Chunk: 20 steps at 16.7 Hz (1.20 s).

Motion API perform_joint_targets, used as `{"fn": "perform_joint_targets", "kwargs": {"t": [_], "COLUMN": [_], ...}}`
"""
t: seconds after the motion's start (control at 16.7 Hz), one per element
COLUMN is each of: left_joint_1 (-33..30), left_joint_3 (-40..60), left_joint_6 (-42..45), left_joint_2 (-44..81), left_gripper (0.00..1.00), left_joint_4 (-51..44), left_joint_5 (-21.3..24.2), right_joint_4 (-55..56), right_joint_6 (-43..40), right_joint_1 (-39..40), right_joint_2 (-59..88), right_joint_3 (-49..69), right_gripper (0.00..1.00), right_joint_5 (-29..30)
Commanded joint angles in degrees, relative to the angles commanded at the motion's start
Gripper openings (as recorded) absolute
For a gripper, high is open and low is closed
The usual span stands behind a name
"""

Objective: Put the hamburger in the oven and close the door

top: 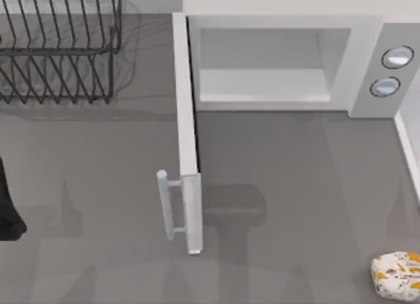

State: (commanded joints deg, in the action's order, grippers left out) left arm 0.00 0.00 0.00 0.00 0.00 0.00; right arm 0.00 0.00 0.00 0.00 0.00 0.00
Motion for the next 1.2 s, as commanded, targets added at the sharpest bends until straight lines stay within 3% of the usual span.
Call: {"fn": "perform_joint_targets", "kwargs": {"t": [0.42, 1.2], "left_joint_1": [0.0, 0.0], "left_joint_3": [0.0, 0.0], "left_joint_6": [0.0, 0.0], "left_joint_2": [0.0, 0.0], "left_gripper": [1.00, 1.00], "left_joint_4": [0.0, 0.0], "left_joint_5": [0.0, 0.0], "right_joint_4": [-7.6, -47.9], "right_joint_6": [3.0, 18.6], "right_joint_1": [3.3, 20.4], "right_joint_2": [9.3, 70.5], "right_joint_3": [6.5, 40.7], "right_gripper": [1.00, 1.00], "right_joint_5": [0.0, 0.1]}}
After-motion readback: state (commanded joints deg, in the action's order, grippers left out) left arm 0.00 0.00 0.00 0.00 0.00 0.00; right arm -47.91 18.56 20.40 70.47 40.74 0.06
